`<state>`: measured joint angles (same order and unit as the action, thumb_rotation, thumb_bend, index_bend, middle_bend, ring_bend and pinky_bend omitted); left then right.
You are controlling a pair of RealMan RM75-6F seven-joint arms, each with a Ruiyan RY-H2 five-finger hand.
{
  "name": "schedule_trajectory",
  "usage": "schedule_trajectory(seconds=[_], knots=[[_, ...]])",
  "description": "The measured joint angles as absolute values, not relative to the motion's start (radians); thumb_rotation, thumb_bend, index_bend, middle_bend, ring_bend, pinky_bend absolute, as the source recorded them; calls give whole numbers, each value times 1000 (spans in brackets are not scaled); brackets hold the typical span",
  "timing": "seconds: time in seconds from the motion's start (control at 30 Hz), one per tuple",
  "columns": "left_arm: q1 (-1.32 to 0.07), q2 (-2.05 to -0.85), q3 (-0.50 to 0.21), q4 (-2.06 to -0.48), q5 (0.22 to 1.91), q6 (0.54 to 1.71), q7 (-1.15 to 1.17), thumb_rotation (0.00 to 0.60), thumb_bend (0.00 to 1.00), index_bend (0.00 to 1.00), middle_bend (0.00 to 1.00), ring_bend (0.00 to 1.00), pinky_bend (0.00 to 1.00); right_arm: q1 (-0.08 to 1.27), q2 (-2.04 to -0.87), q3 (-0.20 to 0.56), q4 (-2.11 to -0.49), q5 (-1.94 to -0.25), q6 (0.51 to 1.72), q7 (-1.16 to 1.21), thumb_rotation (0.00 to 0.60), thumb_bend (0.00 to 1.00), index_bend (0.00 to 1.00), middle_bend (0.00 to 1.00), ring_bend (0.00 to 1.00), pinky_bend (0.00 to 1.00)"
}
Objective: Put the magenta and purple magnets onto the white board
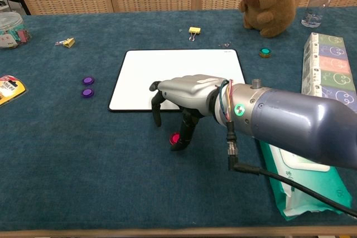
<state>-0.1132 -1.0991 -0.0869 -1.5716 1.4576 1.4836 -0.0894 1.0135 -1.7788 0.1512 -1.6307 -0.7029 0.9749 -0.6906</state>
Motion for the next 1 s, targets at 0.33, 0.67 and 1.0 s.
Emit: schedule_trajectory(seconds=[0.33, 0.67, 1.0], knots=[[-110, -1099, -87, -1574, 1459, 1490, -87, 600, 29, 0, 0, 0, 0, 1014, -1773, 141, -1633, -702, 974, -694, 600, 220, 424, 0, 0, 0], [-110, -1097, -88, -1574, 1460, 1491, -93, 600, 29, 0, 0, 0, 0, 1015, -1780, 132, -1614, -710, 982, -704, 600, 221, 437, 0, 0, 0], [-109, -1098, -87, -1575, 1461, 1493, -91, 600, 29, 0, 0, 0, 0, 1011, -1781, 128, -1599, -702, 977, -704, 600, 282, 469, 0, 0, 0]])
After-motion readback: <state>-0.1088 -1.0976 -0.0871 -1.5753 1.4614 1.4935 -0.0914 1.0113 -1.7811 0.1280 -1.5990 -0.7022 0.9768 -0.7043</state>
